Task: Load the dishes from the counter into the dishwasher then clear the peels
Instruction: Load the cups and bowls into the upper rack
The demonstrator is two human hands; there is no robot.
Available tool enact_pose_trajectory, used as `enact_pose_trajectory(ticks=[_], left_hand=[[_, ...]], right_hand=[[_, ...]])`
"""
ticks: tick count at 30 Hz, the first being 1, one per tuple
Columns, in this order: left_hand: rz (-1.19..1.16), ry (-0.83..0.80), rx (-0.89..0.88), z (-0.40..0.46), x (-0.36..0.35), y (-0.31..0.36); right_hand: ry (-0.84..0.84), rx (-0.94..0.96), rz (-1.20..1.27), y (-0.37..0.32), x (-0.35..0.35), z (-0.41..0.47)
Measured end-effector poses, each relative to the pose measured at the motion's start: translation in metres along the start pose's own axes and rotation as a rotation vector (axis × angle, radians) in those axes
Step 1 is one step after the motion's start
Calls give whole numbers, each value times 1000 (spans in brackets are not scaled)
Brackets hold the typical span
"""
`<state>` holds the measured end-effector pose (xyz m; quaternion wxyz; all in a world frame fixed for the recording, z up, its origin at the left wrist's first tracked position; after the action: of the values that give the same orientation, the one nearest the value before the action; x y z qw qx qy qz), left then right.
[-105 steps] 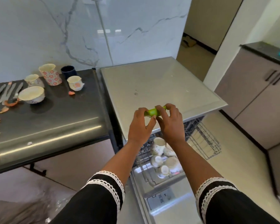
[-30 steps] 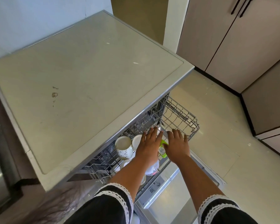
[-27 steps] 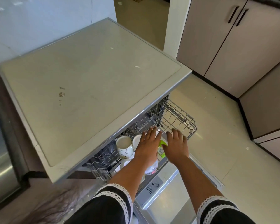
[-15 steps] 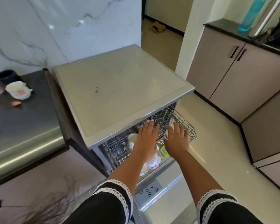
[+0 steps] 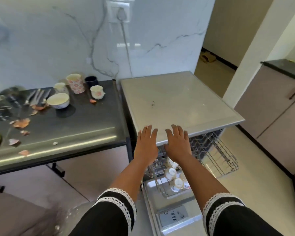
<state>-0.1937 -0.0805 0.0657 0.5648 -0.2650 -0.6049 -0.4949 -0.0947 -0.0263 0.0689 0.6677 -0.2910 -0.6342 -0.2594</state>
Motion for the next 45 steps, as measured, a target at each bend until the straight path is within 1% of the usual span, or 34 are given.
enact_pose_trajectory(ticks=[4, 8, 14, 19, 21, 26, 29, 34, 36, 39, 43, 45], left_hand=[[10, 77, 106, 13, 29, -67], [-11, 99, 204, 37, 50, -135], [-127, 120, 428, 73, 67, -241], [-173, 134, 553, 102, 72, -327], [-234, 155, 635, 115, 74, -360], [-431, 233, 925, 143, 80, -439], [-510, 247, 1024, 158, 82, -471], [-568, 255, 1058, 177, 84, -499], [-610, 261, 1035, 182, 85, -502], [-686, 269, 977, 189, 87, -502], [-595, 263, 836, 197, 89, -497], [-556, 279, 804, 198, 87, -494]], right_hand=[[15, 93, 12, -53, 11, 43], [36, 172, 63, -109, 11, 94], [25, 277, 96, -195, -14, 162], [-7, 365, 137, -259, -39, 223], [-12, 392, 146, -280, -46, 247], [-42, 436, 148, -322, -61, 301], [-47, 463, 167, -342, -64, 326], [-34, 520, 155, -369, -62, 359], [-3, 561, 141, -378, -59, 367], [-16, 630, 92, -391, -62, 378], [-58, 643, 92, -398, -69, 387], [-49, 652, 106, -398, -68, 387]])
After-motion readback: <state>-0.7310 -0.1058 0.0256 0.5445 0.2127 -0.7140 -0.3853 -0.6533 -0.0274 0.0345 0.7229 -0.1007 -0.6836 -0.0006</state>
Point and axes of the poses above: each hand's wrist, its own z-axis towards the middle knuckle, its own x-axis out of the back of the hand, y = z × x, the point moved 8 cm from there along z, towards the middle knuckle, and after that the axes turned 12 degrees about x, right-handed, at the moved point
